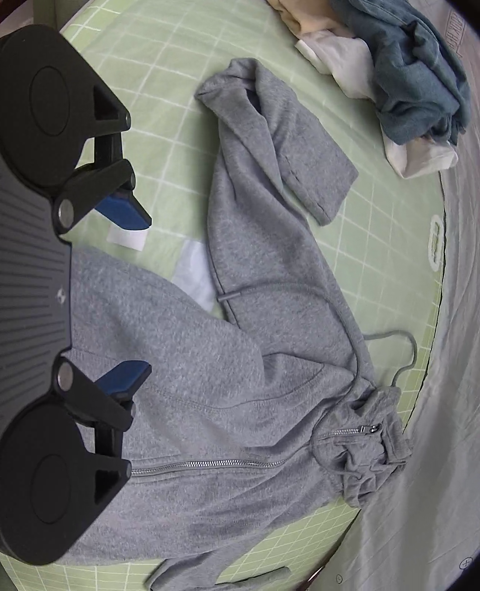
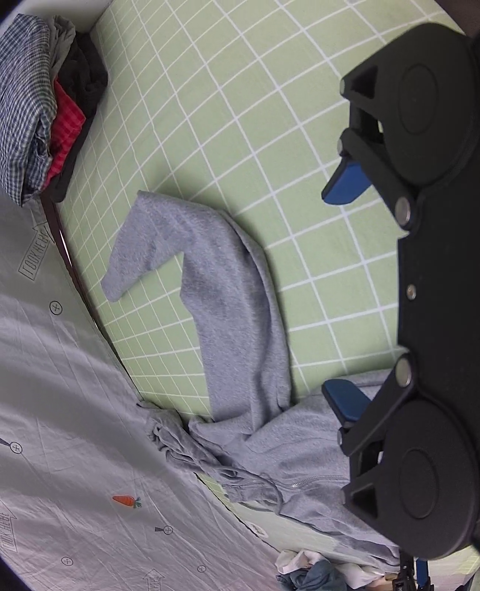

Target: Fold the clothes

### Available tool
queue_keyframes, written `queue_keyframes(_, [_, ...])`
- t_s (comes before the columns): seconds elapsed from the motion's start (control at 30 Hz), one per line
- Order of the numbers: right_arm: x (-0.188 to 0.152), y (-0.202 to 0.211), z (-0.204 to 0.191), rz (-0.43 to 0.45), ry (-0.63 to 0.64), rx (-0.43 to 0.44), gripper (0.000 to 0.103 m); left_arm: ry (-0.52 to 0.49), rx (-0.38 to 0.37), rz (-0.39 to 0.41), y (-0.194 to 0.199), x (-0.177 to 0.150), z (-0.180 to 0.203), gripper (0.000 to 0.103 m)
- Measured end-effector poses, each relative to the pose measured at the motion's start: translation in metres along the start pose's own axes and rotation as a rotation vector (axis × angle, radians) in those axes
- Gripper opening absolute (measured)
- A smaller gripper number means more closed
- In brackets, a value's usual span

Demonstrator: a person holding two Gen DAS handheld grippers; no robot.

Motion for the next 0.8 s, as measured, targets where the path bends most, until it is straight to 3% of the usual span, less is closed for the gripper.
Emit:
queue_keyframes(0.27, [0.063,-0.023,0.040,0.075,-0.044,-0.107,0.103,-0.023,0.026,-0.082,-0.049,0.038,0.033,0.079])
queue_keyframes(0.4, [0.110,-0.042,0.070,0.097,-0.075,-0.150,0.101,-0.021,0.037,-0.103,-0.064,0.049,0.042,0.094])
queue_keyframes(0.47, [0.132,-0.055,0.075,0.090,-0.078,-0.157,0.096,-0.038,0.072,-0.108,-0.069,0.051,0.046,0.098])
queue_keyframes(0.57, [0.160,-0.079,0.073,0.057,-0.034,-0.158,0.080,-0.014,0.084,-0.101,-0.073,0.054,0.049,0.103])
queue_keyframes(0.7, [0.176,-0.105,0.059,0.023,0.083,-0.129,0.071,0.002,0.084,-0.091,-0.072,0.052,0.048,0.103])
queue_keyframes(0.8, [0.179,-0.115,0.048,0.017,0.142,-0.119,0.056,0.003,0.085,-0.087,-0.071,0.051,0.048,0.103])
Point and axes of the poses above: each gripper's, at about its wrist camera, not at the fingertips, and y roughly against the way its jaws point, z to its right, x to its top, the point moved 9 cm from there along -y, roughly the way its jaws point, and after that the axes turned 7 degrees about -z, right-handed, at the moved point
